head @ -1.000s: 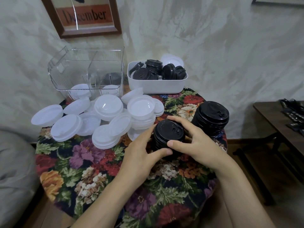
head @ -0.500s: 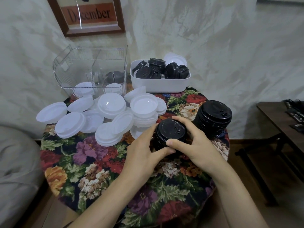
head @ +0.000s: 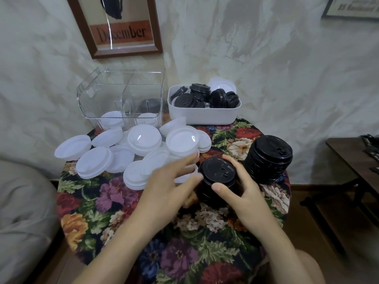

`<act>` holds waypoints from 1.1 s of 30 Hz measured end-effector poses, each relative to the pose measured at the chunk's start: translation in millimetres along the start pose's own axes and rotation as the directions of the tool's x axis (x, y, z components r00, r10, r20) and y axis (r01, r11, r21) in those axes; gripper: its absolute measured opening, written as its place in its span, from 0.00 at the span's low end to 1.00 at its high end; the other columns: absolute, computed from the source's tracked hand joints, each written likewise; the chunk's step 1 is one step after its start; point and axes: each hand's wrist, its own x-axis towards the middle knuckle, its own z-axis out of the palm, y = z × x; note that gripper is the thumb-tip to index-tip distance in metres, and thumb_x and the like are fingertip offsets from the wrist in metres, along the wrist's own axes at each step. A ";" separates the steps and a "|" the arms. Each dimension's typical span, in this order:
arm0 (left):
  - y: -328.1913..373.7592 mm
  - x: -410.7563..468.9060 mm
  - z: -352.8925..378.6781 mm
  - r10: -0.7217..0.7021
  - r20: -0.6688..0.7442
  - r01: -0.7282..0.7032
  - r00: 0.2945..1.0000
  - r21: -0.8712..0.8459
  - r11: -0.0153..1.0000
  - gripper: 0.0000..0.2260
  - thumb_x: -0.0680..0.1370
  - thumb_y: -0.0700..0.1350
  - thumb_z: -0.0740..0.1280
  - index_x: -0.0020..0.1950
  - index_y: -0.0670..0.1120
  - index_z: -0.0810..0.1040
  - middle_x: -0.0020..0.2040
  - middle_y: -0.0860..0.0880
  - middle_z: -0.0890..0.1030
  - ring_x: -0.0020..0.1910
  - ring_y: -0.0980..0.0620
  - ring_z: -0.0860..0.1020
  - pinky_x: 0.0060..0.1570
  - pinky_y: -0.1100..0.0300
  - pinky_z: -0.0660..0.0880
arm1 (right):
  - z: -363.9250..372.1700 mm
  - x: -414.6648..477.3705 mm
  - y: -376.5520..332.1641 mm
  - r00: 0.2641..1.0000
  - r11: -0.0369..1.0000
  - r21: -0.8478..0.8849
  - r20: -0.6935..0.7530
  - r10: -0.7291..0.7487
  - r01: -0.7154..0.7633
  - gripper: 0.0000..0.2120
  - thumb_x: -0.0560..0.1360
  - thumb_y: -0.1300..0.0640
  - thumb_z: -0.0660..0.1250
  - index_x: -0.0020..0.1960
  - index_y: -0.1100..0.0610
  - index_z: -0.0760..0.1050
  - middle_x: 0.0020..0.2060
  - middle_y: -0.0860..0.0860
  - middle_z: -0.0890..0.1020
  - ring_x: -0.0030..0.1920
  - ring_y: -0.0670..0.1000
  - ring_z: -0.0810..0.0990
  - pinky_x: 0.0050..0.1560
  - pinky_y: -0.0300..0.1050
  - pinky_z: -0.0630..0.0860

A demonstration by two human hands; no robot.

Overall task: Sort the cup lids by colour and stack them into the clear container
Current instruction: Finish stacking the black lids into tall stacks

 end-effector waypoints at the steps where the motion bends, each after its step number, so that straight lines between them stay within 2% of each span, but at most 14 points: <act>1: 7.8 8.3 -6.4 0.018 -0.066 -0.019 0.998 -0.019 1.000 0.15 0.81 0.48 0.71 0.65 0.63 0.80 0.57 0.62 0.84 0.56 0.63 0.82 0.57 0.50 0.82 | 1.5 -0.2 1.1 1.000 1.000 -0.002 -0.010 -0.003 0.003 0.33 0.72 0.39 0.73 0.75 0.34 0.65 0.66 0.32 0.75 0.64 0.32 0.74 0.62 0.35 0.73; 3: 26.4 36.4 -17.1 0.123 -0.189 -0.113 0.974 0.061 0.992 0.10 0.82 0.45 0.69 0.60 0.58 0.83 0.52 0.59 0.86 0.47 0.59 0.85 0.48 0.49 0.84 | 3.9 -0.3 2.1 1.000 1.000 0.003 -0.028 -0.005 0.005 0.34 0.71 0.38 0.73 0.74 0.32 0.64 0.65 0.29 0.74 0.64 0.30 0.73 0.61 0.33 0.72; 4: 32.2 56.8 -20.6 0.189 -0.218 -0.156 0.957 0.161 0.975 0.10 0.82 0.46 0.69 0.61 0.56 0.83 0.53 0.58 0.86 0.46 0.58 0.84 0.48 0.49 0.83 | 4.7 -0.1 2.7 0.999 1.000 0.007 -0.034 -0.008 0.008 0.34 0.71 0.37 0.73 0.74 0.31 0.64 0.65 0.28 0.74 0.64 0.30 0.73 0.61 0.32 0.72; 6: 37.8 106.1 -23.3 0.282 -0.198 -0.178 0.939 0.423 0.889 0.11 0.81 0.46 0.69 0.63 0.50 0.82 0.54 0.55 0.85 0.47 0.53 0.82 0.50 0.50 0.79 | 5.8 -0.4 5.0 0.999 1.000 0.013 -0.037 -0.014 0.014 0.33 0.72 0.36 0.74 0.73 0.30 0.64 0.65 0.27 0.74 0.65 0.30 0.73 0.60 0.30 0.72; 7: 36.1 133.1 -22.8 0.293 -0.171 -0.160 0.941 0.540 0.826 0.11 0.81 0.46 0.68 0.62 0.48 0.81 0.51 0.51 0.84 0.47 0.49 0.81 0.47 0.51 0.76 | 6.2 -1.0 6.0 0.999 1.000 0.017 -0.033 -0.015 0.016 0.33 0.72 0.36 0.74 0.73 0.30 0.64 0.65 0.27 0.73 0.65 0.30 0.72 0.59 0.29 0.72; 9: 30.8 181.3 -19.3 0.253 -0.129 -0.101 0.959 0.677 0.729 0.08 0.80 0.48 0.68 0.56 0.44 0.77 0.46 0.47 0.80 0.48 0.43 0.78 0.41 0.52 0.67 | 7.0 -1.5 7.2 0.999 1.000 0.018 -0.029 -0.020 0.021 0.33 0.72 0.35 0.73 0.73 0.30 0.64 0.65 0.28 0.73 0.66 0.32 0.73 0.60 0.31 0.72; 11: 22.8 216.8 -13.8 0.196 -0.113 -0.053 0.974 0.729 0.682 0.10 0.81 0.49 0.68 0.51 0.44 0.71 0.46 0.45 0.77 0.50 0.40 0.77 0.41 0.53 0.64 | 6.8 -1.7 7.7 0.999 1.000 0.021 -0.024 -0.021 0.022 0.34 0.71 0.35 0.72 0.74 0.32 0.64 0.66 0.29 0.74 0.66 0.32 0.73 0.60 0.32 0.72; 14: 10.7 251.7 -5.9 0.101 -0.095 0.013 0.990 0.788 0.615 0.16 0.82 0.51 0.67 0.61 0.40 0.72 0.56 0.42 0.79 0.57 0.41 0.77 0.45 0.53 0.65 | 5.4 -2.2 7.7 1.000 0.999 0.049 -0.007 -0.013 0.013 0.33 0.73 0.39 0.74 0.74 0.32 0.64 0.65 0.28 0.74 0.66 0.32 0.74 0.58 0.29 0.73; 16: 5.8 266.8 -4.1 0.036 -0.087 0.048 0.996 0.801 0.597 0.19 0.83 0.52 0.66 0.65 0.38 0.72 0.60 0.41 0.79 0.58 0.41 0.77 0.47 0.53 0.66 | 5.2 -2.0 8.1 1.000 0.999 0.053 -0.004 -0.011 0.011 0.33 0.73 0.40 0.74 0.74 0.31 0.64 0.65 0.27 0.74 0.66 0.32 0.73 0.60 0.31 0.73; 20: -1.5 278.0 -7.3 -0.044 -0.057 0.072 0.997 0.796 0.601 0.14 0.83 0.52 0.67 0.58 0.42 0.76 0.54 0.43 0.80 0.52 0.44 0.77 0.46 0.54 0.67 | 5.1 -1.2 8.7 1.000 0.998 0.057 -0.006 -0.008 0.008 0.34 0.71 0.36 0.74 0.73 0.29 0.63 0.66 0.27 0.73 0.67 0.32 0.73 0.65 0.38 0.72; 23: 7.6 265.7 -10.0 0.077 -0.110 0.035 0.991 0.765 0.643 0.18 0.81 0.54 0.69 0.63 0.43 0.76 0.61 0.42 0.76 0.56 0.40 0.77 0.48 0.52 0.69 | 4.7 -0.4 8.8 1.000 0.999 0.034 -0.001 -0.016 0.016 0.33 0.73 0.38 0.74 0.74 0.30 0.63 0.66 0.29 0.73 0.67 0.34 0.73 0.67 0.42 0.72; 27: 38.6 219.8 -14.0 0.317 -0.138 -0.149 0.938 0.667 0.730 0.28 0.80 0.57 0.68 0.77 0.47 0.69 0.70 0.45 0.72 0.66 0.43 0.74 0.63 0.51 0.72 | 5.3 -1.2 9.4 1.000 1.000 0.016 -0.010 -0.025 0.025 0.33 0.74 0.37 0.74 0.74 0.31 0.63 0.66 0.29 0.73 0.67 0.34 0.73 0.67 0.42 0.72; 30: 60.6 159.3 -13.8 0.300 0.015 -0.260 0.954 0.542 0.799 0.31 0.77 0.60 0.71 0.78 0.52 0.71 0.68 0.50 0.77 0.65 0.51 0.75 0.63 0.57 0.70 | 5.3 -1.1 10.0 1.000 1.000 0.014 -0.016 -0.024 0.024 0.34 0.73 0.35 0.73 0.75 0.32 0.62 0.66 0.28 0.73 0.67 0.33 0.73 0.68 0.44 0.73; 33: 57.4 91.0 -11.1 0.202 0.226 -0.279 0.953 0.388 0.879 0.33 0.72 0.64 0.75 0.75 0.61 0.71 0.65 0.62 0.79 0.63 0.62 0.77 0.66 0.56 0.74 | 5.4 -2.9 8.4 0.999 1.000 0.011 -0.019 -0.027 0.027 0.36 0.72 0.33 0.72 0.76 0.33 0.61 0.67 0.28 0.72 0.68 0.33 0.71 0.68 0.44 0.72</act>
